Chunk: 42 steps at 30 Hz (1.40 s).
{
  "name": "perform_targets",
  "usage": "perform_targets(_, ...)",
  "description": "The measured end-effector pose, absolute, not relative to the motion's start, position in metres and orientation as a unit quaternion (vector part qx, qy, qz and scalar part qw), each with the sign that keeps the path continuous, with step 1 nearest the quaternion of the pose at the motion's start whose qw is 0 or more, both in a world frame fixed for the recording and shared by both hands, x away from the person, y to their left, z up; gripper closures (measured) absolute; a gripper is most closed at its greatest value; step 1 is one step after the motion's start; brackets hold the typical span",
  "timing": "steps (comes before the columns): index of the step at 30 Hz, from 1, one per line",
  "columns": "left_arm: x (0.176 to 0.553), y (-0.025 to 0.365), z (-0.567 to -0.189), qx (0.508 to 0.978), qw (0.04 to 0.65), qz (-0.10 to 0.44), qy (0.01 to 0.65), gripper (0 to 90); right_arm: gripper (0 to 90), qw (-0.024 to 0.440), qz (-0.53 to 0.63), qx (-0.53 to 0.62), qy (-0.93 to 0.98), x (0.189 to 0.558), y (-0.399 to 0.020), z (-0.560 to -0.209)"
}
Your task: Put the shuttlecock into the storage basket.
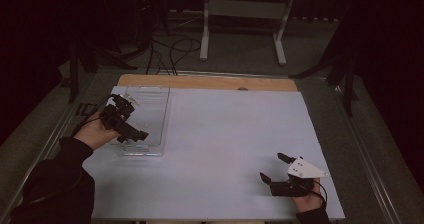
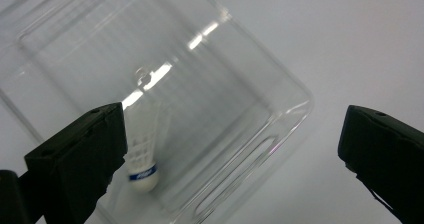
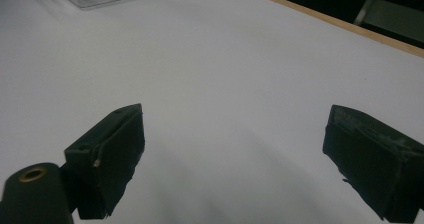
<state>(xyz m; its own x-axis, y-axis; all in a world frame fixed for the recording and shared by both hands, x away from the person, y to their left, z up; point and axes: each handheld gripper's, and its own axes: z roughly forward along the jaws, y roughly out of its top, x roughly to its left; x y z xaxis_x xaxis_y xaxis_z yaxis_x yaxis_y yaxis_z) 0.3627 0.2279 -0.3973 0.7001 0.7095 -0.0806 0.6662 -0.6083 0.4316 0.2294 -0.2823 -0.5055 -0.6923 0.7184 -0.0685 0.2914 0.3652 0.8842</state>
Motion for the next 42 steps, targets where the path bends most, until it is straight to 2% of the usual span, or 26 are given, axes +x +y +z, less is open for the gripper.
perform_targets(15, 0.362, 0.204, -0.390, 0.898, 0.269, 0.043, 0.345, 0.4, 9.6, 0.224, 0.463, 0.319, 0.796, 0.230, -0.282, -0.507)
perform_targets(22, 0.363, 0.185, -0.384, 0.903, 0.274, 0.057, 0.327, 0.4, 9.6, 0.224, 0.463, 0.318, 0.796, 0.230, -0.282, -0.506)
perform_targets(42, 0.362, 0.137, -0.381, 0.915, 0.294, 0.052, 0.272, 0.4, 9.7, 0.221, 0.461, 0.317, 0.798, 0.230, -0.282, -0.507)
